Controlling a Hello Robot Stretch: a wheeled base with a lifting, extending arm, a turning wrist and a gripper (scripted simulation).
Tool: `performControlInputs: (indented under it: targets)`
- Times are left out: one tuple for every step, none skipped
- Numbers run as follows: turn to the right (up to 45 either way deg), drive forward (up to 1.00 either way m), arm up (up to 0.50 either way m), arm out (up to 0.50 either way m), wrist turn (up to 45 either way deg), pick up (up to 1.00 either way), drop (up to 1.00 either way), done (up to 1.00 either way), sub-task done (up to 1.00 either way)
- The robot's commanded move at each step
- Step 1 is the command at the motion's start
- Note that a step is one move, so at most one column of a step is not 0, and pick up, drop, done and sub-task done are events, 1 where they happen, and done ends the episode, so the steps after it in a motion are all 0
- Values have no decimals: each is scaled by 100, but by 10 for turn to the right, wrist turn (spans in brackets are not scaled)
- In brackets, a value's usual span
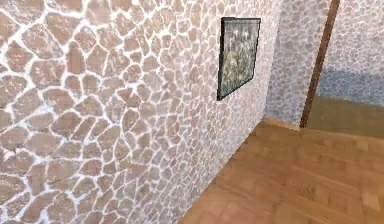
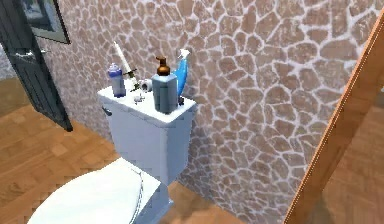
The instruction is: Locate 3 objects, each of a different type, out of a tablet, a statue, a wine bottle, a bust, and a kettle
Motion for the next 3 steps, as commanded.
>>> performControlInputs:
  targets:
    - [0,5,0,0,0,0,0,0,0]
    - [-180,0,0,0,0,0,0,0,0]
    - [0,55,0,0,0,0,0,0,0]
